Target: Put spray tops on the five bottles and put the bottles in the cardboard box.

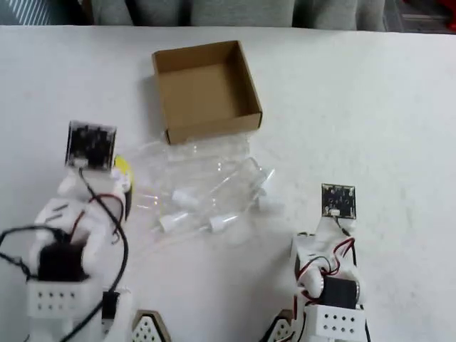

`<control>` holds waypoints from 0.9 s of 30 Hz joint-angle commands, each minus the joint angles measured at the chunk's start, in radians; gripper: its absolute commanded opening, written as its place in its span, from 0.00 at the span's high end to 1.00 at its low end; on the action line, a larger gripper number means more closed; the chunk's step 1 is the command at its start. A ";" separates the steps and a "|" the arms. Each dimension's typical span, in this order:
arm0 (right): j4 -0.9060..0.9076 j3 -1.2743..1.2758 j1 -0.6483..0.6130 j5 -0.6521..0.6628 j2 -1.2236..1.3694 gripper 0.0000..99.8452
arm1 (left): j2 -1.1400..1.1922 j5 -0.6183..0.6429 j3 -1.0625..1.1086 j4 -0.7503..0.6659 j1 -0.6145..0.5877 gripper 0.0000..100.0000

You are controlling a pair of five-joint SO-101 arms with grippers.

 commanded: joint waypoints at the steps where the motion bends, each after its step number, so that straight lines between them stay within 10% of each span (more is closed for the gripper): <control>1: -0.018 0.009 0.005 -0.003 -0.008 0.98 | 0.194 0.071 -0.114 0.006 -0.012 0.94; 12: -0.004 0.009 0.005 -0.003 -0.008 0.98 | 0.605 0.618 -0.172 -0.163 -0.002 0.94; 27: -0.004 0.009 0.005 -0.003 -0.008 0.98 | 1.115 0.838 -0.307 -0.256 -0.056 0.94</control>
